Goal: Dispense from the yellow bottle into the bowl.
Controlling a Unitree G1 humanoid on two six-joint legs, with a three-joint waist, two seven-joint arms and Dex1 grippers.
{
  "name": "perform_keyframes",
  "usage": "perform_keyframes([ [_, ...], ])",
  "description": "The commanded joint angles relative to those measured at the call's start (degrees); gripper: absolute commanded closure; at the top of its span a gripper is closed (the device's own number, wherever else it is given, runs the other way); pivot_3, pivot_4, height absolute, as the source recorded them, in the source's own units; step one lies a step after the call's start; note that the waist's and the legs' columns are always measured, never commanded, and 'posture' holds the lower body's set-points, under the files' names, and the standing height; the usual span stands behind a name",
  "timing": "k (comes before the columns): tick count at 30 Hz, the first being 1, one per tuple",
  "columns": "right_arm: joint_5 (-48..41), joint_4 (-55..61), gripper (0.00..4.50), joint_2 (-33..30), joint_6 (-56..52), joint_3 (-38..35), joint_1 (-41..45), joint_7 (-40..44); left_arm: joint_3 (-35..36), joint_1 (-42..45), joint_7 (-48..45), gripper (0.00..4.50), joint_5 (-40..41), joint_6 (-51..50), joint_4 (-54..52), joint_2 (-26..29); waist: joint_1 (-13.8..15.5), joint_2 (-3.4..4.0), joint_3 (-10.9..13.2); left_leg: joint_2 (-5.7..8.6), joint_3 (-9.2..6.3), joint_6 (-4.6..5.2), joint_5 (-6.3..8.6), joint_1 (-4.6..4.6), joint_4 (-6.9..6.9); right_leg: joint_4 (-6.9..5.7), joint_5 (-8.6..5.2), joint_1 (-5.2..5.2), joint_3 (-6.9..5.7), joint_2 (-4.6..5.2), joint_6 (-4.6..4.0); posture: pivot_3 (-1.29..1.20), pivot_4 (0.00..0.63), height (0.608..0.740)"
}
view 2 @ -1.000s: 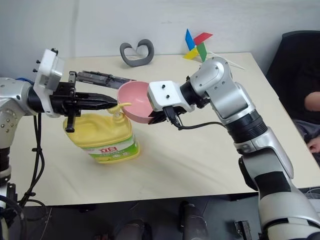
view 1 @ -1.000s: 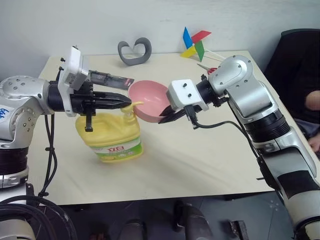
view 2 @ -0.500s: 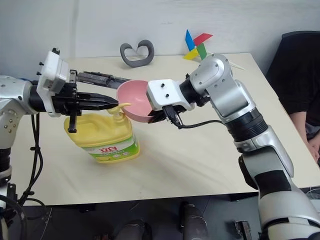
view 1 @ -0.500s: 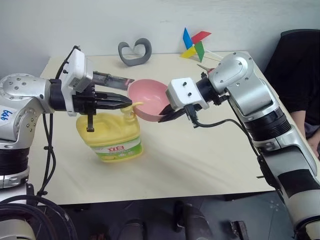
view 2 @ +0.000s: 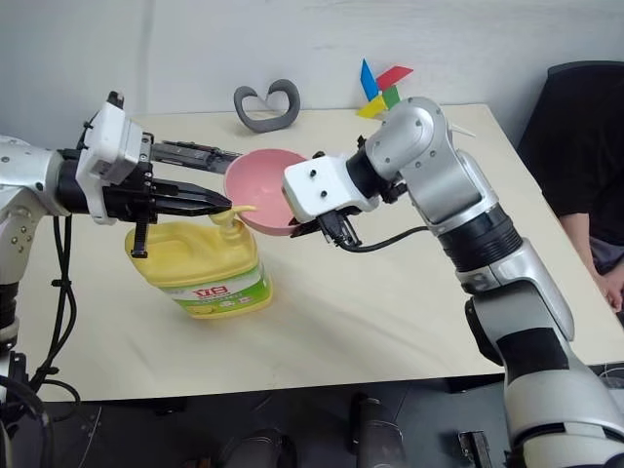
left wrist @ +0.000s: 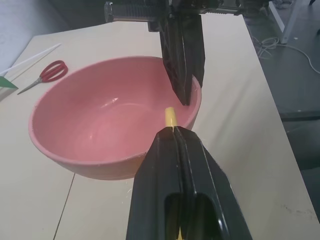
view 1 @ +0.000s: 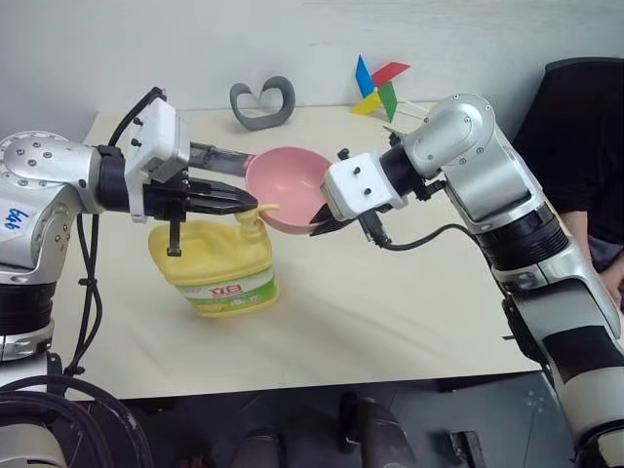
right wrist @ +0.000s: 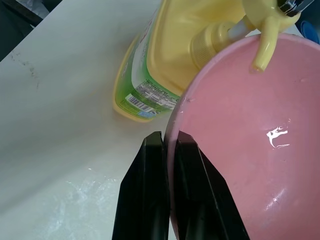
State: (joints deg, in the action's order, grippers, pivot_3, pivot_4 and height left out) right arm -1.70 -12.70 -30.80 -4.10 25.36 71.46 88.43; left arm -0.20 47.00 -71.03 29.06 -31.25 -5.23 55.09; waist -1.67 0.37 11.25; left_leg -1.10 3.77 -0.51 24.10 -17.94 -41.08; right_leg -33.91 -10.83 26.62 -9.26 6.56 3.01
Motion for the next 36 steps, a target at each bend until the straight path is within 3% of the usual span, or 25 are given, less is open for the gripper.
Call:
perform_keyframes([
  [1, -0.63, 1.24, 4.50, 0.43, 1.12, -0.06, 1.55, 2.57, -4.31, -2.11, -1.12, 4.47, -3.98, -0.63, 2.17, 0.21, -0.01, 0.00, 0.00, 0.00, 0.00, 0.00, 0.00, 0.01, 0.00, 0.00, 0.00, -0.01, 0.00, 0.00, 0.00, 0.00, 0.150, 0.740],
  [18, -2.01, 6.74, 4.50, -1.81, -0.32, 0.62, -1.52, 3.85, -7.37, -4.90, -2.88, 4.47, -9.90, 6.10, 6.31, 0.51, -0.05, 0.04, -0.03, -0.02, 0.10, -0.01, 0.01, 0.60, 0.16, -0.06, -0.02, -0.32, 0.20, -0.01, -0.03, 0.00, 0.150, 0.740],
  [27, -2.32, 8.16, 4.50, -1.85, -1.55, 0.35, -1.67, 3.20, -9.80, -5.15, -3.07, 4.47, -14.14, 9.88, 10.33, -1.45, -0.01, 0.43, -0.33, -0.04, 0.09, 0.02, 0.02, 0.83, 0.21, -0.03, -0.03, -0.56, 0.21, -0.02, -0.05, 0.00, 0.150, 0.740],
  [32, -2.48, 7.85, 4.50, -1.76, -1.81, -0.05, -1.60, 2.72, -5.93, -2.05, -2.87, 4.47, -10.39, 7.66, 9.86, -3.63, 0.07, 0.45, -0.36, -0.04, 0.09, 0.03, 0.03, 0.82, 0.20, -0.03, -0.03, -0.60, 0.17, -0.02, -0.05, 0.00, 0.150, 0.740],
  [36, -4.05, 8.30, 4.50, -2.42, -3.58, -1.21, -2.13, 2.75, 0.81, 2.66, -1.23, 4.47, -3.10, 0.00, 8.82, -4.75, 0.05, 0.40, -0.32, -0.04, 0.09, 0.03, 0.03, 0.76, 0.19, -0.01, -0.03, -0.50, 0.12, -0.02, -0.05, 0.00, 0.150, 0.740],
])
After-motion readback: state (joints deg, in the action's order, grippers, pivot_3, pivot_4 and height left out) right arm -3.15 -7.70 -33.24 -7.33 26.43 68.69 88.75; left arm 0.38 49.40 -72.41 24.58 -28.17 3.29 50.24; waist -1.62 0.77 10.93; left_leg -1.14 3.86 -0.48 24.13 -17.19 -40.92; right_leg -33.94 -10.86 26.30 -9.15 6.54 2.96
